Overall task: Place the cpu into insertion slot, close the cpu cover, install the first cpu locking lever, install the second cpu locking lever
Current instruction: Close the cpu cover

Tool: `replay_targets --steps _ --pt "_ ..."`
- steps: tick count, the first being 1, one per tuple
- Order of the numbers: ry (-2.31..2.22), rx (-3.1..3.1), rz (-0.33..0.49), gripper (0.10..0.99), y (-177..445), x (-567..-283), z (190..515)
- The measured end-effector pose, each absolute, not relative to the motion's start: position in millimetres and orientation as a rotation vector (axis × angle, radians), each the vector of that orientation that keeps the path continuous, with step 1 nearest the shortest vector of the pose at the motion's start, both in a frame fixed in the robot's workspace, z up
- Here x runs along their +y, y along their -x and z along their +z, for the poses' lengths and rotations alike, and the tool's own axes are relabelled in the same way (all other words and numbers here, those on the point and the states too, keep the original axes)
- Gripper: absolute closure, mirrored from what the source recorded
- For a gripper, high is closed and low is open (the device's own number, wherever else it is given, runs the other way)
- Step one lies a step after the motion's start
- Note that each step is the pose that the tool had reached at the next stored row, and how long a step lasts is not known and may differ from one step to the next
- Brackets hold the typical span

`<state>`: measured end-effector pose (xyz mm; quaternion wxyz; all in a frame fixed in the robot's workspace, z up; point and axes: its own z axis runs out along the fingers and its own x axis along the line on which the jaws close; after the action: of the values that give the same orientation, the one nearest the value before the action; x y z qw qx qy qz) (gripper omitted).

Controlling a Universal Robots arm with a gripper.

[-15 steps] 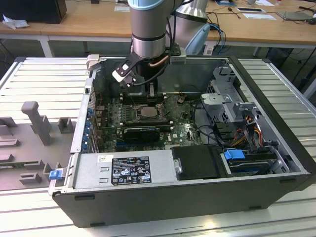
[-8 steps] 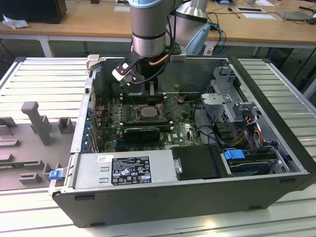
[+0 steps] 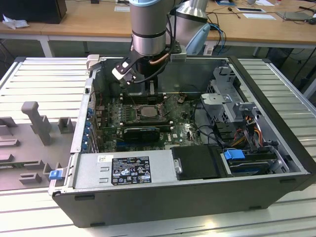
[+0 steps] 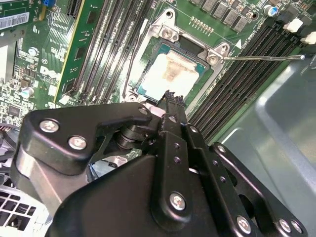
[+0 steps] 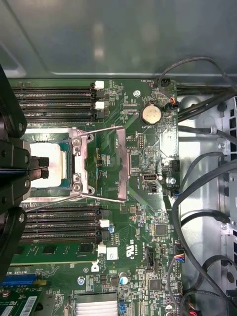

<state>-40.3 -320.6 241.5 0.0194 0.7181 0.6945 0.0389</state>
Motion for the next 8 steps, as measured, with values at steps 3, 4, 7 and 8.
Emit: replay_targets --steps 3,4,7,8 --pt "-2.228 2.156 0.121 0.980 39.6 -320.6 243.2" --pt "-2.228 2.156 0.121 0.980 39.0 -320.6 243.3" --pt "-2.229 2.156 0.121 0.980 36.2 -320.7 243.4" --pt "-2.229 2.155 0.121 0.980 36.2 -320.6 243.3"
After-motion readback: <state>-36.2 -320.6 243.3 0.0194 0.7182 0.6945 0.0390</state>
